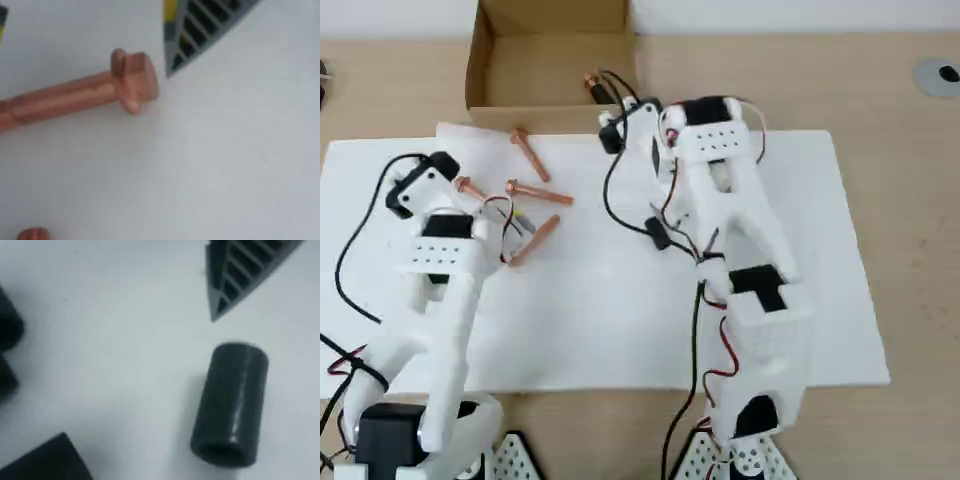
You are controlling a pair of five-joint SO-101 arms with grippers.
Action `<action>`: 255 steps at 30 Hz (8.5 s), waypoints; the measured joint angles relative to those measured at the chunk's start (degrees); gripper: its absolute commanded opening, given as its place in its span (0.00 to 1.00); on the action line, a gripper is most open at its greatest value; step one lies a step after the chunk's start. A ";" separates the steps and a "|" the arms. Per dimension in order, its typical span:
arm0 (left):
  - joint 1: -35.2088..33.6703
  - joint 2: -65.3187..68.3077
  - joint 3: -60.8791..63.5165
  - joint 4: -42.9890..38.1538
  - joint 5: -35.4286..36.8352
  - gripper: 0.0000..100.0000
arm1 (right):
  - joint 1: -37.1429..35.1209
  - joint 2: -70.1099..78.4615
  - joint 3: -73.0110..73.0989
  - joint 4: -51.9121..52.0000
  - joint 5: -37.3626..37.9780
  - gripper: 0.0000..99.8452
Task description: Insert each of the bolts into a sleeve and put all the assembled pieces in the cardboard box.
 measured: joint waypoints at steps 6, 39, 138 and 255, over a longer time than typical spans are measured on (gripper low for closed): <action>0.09 0.00 1.49 -2.55 0.09 0.24 | -1.93 0.00 6.51 -6.68 -3.78 0.40; 5.80 0.00 3.43 -6.24 -6.95 0.24 | -10.64 0.09 9.23 -16.97 -21.89 0.40; 6.77 0.00 4.48 -6.24 -8.53 0.24 | -18.37 -12.04 27.43 -18.73 -20.92 0.15; 5.89 16.70 -9.05 -4.31 -58.02 0.09 | -0.53 -38.59 20.75 -16.88 -18.55 0.01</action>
